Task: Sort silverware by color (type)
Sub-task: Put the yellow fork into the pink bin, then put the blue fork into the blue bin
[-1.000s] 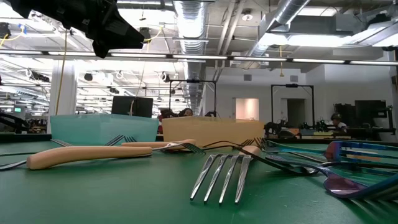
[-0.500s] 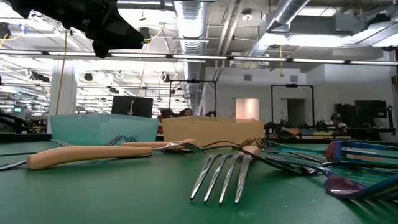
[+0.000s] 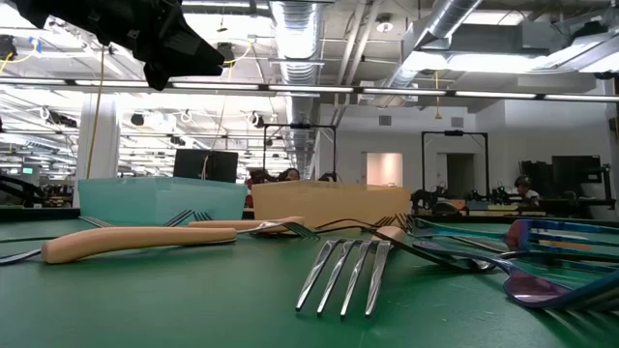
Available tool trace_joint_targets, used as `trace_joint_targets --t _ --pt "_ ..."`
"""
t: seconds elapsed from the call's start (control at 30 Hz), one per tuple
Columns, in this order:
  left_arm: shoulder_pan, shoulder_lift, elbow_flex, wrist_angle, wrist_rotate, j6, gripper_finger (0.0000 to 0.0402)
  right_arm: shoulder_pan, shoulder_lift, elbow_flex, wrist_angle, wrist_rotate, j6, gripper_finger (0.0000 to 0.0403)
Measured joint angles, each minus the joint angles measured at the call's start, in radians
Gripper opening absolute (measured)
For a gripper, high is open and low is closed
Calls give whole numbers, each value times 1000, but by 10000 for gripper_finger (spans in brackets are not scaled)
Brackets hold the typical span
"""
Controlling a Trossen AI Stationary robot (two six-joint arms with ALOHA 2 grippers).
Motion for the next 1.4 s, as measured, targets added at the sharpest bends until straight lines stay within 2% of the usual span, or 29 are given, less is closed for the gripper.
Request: trace_joint_targets --t 0.3,0.83,1.03,1.4 --pt "0 0 0 0 0 0 114 0 2 22 -28 2 0 148" --pt "0 0 0 5 0 0 114 -6 1 218 -319 2 -21 148" --pt "0 0 0 9 0 0 114 -68 1 299 -389 34 -161 148" --pt "0 0 0 9 0 0 114 -264 0 419 -391 129 -579 148"
